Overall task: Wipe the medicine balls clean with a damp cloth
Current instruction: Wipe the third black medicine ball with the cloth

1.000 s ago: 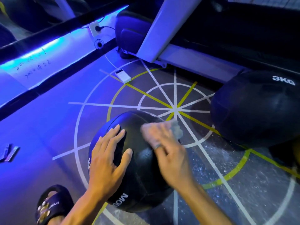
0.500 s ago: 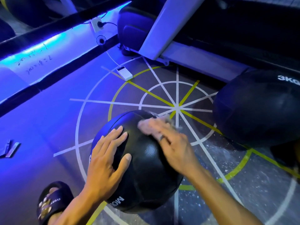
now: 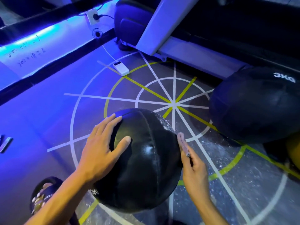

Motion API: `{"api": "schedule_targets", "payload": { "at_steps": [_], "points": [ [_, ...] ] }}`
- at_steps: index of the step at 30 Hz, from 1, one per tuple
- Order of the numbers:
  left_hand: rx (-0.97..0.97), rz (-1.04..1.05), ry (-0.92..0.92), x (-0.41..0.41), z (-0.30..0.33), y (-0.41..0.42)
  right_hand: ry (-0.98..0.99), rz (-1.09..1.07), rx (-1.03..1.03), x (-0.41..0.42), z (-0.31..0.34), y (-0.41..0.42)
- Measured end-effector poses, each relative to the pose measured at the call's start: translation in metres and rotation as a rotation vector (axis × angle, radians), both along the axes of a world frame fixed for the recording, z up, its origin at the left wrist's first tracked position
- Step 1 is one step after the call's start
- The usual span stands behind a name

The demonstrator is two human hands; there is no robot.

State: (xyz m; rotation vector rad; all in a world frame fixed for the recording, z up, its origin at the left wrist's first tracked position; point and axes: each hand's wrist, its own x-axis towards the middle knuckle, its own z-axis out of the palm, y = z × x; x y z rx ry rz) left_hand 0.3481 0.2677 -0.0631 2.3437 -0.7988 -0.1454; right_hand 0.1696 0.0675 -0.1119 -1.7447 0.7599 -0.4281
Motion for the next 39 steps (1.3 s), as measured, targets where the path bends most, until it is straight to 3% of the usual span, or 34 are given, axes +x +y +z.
{"api": "schedule_targets", "payload": {
  "at_steps": [3, 6, 8, 12, 18, 23, 26, 28, 32, 37, 39],
  "points": [
    [0.021, -0.023, -0.004, -0.004, -0.001, 0.002, -0.056, -0.085, -0.012, 0.002, -0.001, 0.025],
    [0.019, -0.028, -0.002, -0.005, 0.0, 0.009, -0.191, 0.119, -0.296, 0.023, 0.017, 0.046],
    [0.003, -0.035, -0.009, -0.005, -0.001, 0.015, -0.182, 0.25, -0.378, 0.039, 0.016, 0.03],
    [-0.012, -0.017, -0.022, -0.012, -0.004, 0.021, 0.083, 0.043, 0.034, 0.05, 0.005, -0.027],
    [-0.017, -0.019, -0.03, -0.02, -0.008, 0.024, -0.132, 0.295, -0.316, 0.046, 0.027, 0.026],
    [-0.017, -0.015, -0.053, -0.03, -0.008, 0.019, 0.043, 0.191, -0.146, 0.064, 0.027, -0.025],
    [-0.02, -0.016, -0.066, -0.029, -0.008, 0.016, -0.108, 0.414, -0.336, 0.072, 0.041, 0.011],
    [-0.008, -0.034, -0.061, -0.029, -0.011, 0.02, -0.132, 0.392, -0.292, 0.081, 0.037, 0.003],
    [-0.012, -0.004, -0.076, -0.031, -0.011, 0.016, 0.126, 0.279, -0.053, 0.105, 0.024, -0.05],
    [-0.011, 0.002, -0.072, -0.032, -0.012, 0.017, -0.157, 0.543, -0.346, 0.099, 0.057, 0.016],
    [-0.006, -0.001, -0.061, -0.034, -0.014, 0.021, -0.181, 0.518, -0.295, 0.1, 0.055, 0.009]
  ]
}}
